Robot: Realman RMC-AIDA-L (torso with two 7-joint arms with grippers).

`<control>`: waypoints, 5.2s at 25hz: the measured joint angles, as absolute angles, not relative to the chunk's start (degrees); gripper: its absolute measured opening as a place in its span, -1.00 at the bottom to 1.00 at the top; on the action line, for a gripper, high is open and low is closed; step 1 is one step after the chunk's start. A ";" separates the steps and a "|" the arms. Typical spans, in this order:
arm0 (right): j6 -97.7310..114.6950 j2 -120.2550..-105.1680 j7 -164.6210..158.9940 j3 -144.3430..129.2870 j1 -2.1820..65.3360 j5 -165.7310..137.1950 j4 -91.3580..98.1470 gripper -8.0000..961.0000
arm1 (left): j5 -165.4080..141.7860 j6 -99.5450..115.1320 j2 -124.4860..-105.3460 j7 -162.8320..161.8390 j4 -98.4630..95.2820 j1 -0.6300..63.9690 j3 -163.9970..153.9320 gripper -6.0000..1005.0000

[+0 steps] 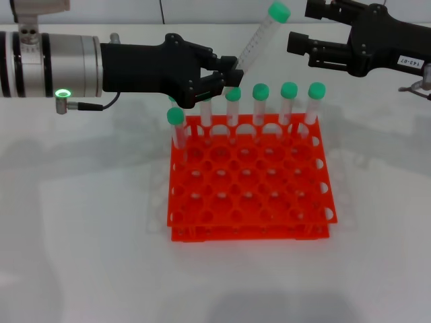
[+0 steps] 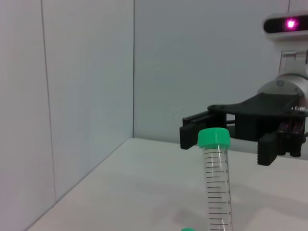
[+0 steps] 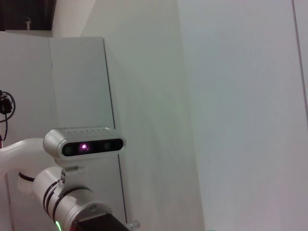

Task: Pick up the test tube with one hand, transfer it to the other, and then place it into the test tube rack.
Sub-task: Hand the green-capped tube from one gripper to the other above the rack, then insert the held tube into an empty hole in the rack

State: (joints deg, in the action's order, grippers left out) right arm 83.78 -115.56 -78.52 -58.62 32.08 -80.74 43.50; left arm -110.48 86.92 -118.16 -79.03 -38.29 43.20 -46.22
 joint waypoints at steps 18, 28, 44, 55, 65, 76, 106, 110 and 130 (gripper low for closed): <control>83.10 -115.77 -78.17 -60.10 34.21 -80.69 42.27 0.63 | -110.23 86.81 -118.67 -78.35 -37.44 42.97 -46.41 -0.58; 83.37 -115.67 -78.14 -60.12 34.76 -80.18 42.10 0.63 | -110.31 87.07 -118.75 -78.41 -37.44 42.98 -46.41 -0.58; 83.14 -115.54 -78.18 -60.47 34.98 -80.03 42.10 0.20 | -110.28 87.10 -118.73 -78.65 -37.44 43.14 -46.49 -0.57; 83.17 -115.52 -78.17 -60.47 34.98 -79.96 42.09 -0.36 | -110.24 87.11 -118.81 -78.76 -37.45 43.26 -46.69 -0.57; 83.10 -115.48 -78.15 -60.63 34.98 -79.97 42.10 -0.40 | -109.97 87.12 -118.82 -78.77 -37.44 43.15 -47.29 -0.56; 83.10 -115.44 -78.21 -60.80 35.00 -80.13 42.46 -0.41 | -109.99 87.14 -118.82 -78.74 -37.44 43.27 -47.29 -0.56; 83.20 -115.31 -78.57 -61.44 34.92 -80.53 42.89 -0.42 | -109.65 86.50 -119.09 -79.57 -37.45 42.98 -49.61 -0.54; 83.17 -115.31 -78.57 -61.43 34.93 -80.53 42.89 -0.43 | -109.65 86.56 -119.03 -80.39 -37.44 42.97 -49.64 -0.52; 83.14 -115.35 -78.43 -61.24 33.76 -80.17 43.22 -0.44 | -107.94 92.31 -119.07 -92.76 -49.82 36.26 -50.01 0.71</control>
State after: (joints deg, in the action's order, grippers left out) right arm 83.14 -115.35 -78.43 -61.24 33.76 -80.17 43.22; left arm -107.94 92.31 -119.07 -92.76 -49.82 36.26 -50.01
